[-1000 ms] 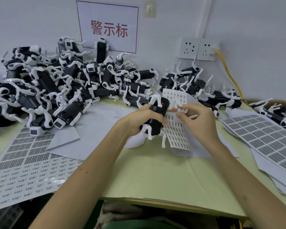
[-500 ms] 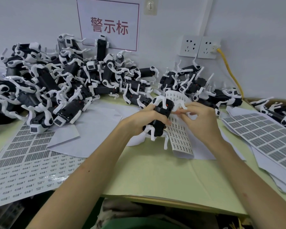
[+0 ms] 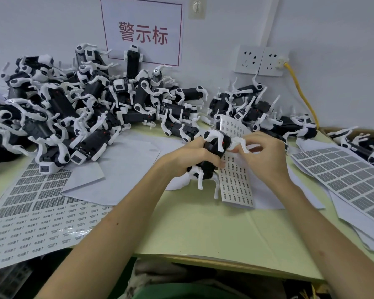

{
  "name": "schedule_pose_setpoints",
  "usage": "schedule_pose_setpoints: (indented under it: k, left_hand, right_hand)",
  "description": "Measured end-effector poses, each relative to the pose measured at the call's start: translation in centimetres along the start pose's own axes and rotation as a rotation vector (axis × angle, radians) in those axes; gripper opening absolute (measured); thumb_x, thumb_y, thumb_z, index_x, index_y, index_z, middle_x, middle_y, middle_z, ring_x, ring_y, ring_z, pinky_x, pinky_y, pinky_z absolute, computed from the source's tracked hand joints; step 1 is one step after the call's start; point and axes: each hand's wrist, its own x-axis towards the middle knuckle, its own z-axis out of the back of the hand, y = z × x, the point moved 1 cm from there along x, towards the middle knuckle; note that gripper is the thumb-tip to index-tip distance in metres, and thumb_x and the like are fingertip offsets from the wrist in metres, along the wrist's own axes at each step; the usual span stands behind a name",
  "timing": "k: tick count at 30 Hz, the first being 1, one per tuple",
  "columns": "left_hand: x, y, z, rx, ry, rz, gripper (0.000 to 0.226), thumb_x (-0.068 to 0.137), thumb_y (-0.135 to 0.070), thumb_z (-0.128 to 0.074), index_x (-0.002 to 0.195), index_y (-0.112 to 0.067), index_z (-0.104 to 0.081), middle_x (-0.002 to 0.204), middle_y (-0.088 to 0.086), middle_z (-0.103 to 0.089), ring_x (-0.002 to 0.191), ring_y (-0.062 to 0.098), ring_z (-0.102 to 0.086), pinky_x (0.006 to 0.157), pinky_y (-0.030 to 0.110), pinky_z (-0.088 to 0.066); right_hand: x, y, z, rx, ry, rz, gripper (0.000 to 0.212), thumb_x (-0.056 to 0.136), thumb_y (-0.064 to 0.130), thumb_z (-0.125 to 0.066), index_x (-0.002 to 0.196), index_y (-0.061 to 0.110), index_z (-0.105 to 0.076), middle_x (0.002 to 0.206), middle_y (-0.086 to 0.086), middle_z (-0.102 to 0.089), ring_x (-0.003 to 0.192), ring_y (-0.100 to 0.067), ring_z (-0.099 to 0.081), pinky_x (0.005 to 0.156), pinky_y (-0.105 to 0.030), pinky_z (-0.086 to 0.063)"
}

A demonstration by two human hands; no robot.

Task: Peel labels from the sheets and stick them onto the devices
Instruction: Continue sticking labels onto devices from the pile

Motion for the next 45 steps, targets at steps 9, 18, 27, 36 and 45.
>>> schedule_pose_setpoints:
  k: [9,18,27,36,45]
  left_hand:
    - [-0.1,0.0,0.5,-0.077,-0.139,0.067,0.072,0.061,-0.007,-0.080,0.129,-0.005,-0.056,0.127,0.023,-0.069,0.112,0.039,-0.071,0.095,0.061,-0.058]
    - [0.0,0.3,0.8,-0.213,-0.059,0.045,0.061,0.069,-0.001,-0.075,0.128,-0.011,-0.065,0.127,0.024,-0.070,0.109,0.037,-0.073,0.086,0.049,-0.063]
    - [0.6,0.5,0.3,-0.103,-0.018,-0.032,0.059,0.071,-0.003,-0.072,0.129,-0.007,-0.069,0.125,0.025,-0.071,0.118,0.044,-0.067,0.084,0.044,-0.058]
    - [0.8,0.8,0.4,-0.075,0.067,-0.086,0.039,0.075,0.000,-0.069,0.089,-0.034,-0.084,0.097,0.002,-0.081,0.090,0.019,-0.079,0.065,0.030,-0.061]
    - [1.0,0.9,0.7,-0.043,0.029,-0.086,0.034,0.068,0.000,-0.071,0.086,-0.027,-0.080,0.091,0.001,-0.080,0.086,0.021,-0.078,0.063,0.031,-0.061]
  right_hand:
    - [0.3,-0.5,0.0,0.026,0.168,-0.011,0.027,0.083,0.017,-0.084,0.110,0.014,-0.079,0.110,0.017,-0.066,0.103,-0.003,-0.063,0.084,-0.029,-0.059]
    - [0.4,-0.2,0.0,0.022,0.078,0.105,0.013,0.080,0.011,-0.085,0.086,0.021,-0.080,0.087,0.022,-0.065,0.083,-0.003,-0.064,0.069,-0.024,-0.053]
    - [0.3,-0.3,0.1,-0.045,0.068,0.107,0.007,0.088,0.012,-0.077,0.094,0.013,-0.081,0.088,0.028,-0.062,0.084,-0.001,-0.064,0.070,-0.018,-0.053]
    - [0.3,-0.5,0.0,0.020,0.061,0.039,0.007,0.084,0.004,-0.078,0.083,0.011,-0.079,0.087,0.021,-0.065,0.081,0.005,-0.063,0.067,-0.007,-0.045]
    - [0.5,-0.7,0.1,0.127,0.102,-0.020,0.018,0.086,0.004,-0.077,0.090,0.022,-0.078,0.090,0.018,-0.067,0.085,-0.005,-0.064,0.072,-0.009,-0.046]
